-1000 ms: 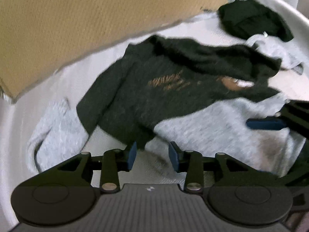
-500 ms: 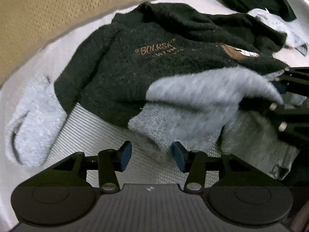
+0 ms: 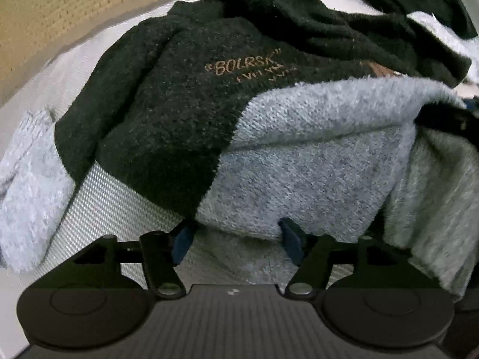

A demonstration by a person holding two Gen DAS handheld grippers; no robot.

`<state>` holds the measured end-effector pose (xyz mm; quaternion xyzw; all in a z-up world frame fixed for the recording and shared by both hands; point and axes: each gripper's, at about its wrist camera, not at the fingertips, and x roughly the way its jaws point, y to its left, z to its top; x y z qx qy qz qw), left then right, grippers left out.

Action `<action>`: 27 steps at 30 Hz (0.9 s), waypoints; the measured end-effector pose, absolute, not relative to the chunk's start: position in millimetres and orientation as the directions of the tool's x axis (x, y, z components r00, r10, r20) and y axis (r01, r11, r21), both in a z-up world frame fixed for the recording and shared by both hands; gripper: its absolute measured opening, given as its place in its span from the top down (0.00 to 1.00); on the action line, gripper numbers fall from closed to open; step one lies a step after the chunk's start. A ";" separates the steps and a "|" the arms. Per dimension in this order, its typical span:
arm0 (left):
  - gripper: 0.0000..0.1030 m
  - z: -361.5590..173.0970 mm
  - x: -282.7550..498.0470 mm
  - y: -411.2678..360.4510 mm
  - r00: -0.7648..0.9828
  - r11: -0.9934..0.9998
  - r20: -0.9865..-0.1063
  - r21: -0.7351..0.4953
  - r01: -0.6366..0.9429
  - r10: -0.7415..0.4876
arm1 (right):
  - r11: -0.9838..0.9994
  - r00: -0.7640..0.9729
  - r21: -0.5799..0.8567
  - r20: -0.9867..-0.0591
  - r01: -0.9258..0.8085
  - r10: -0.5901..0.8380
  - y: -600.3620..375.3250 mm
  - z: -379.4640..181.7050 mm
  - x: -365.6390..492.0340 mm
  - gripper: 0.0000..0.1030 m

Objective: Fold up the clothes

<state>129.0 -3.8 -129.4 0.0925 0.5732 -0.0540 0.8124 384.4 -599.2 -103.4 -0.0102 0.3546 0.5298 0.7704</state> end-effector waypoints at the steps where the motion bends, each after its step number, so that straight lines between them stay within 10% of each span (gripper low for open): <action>1: 0.30 -130.6 129.9 -3.3 0.336 0.978 -0.942 0.086 0.191 0.017 | 0.440 0.187 0.364 -0.556 -0.821 0.810 -598.9 -104.2 385.1 0.81; 7: 0.25 -140.5 136.8 3.2 0.318 0.980 -0.948 0.055 0.190 -0.009 | 0.437 0.195 0.339 -0.559 -0.833 0.806 -595.6 -106.3 380.0 0.81; 14: 0.71 -134.1 134.7 4.6 0.311 0.973 -0.947 -0.010 0.230 -0.083 | 0.432 0.199 0.319 -0.561 -0.843 0.803 -593.6 -108.7 375.3 0.81; 27: 0.76 -63.5 94.7 27.8 0.525 0.937 -0.850 0.209 0.279 0.033 | 0.384 0.203 0.254 -0.533 -0.888 0.821 -588.7 -99.7 351.3 0.82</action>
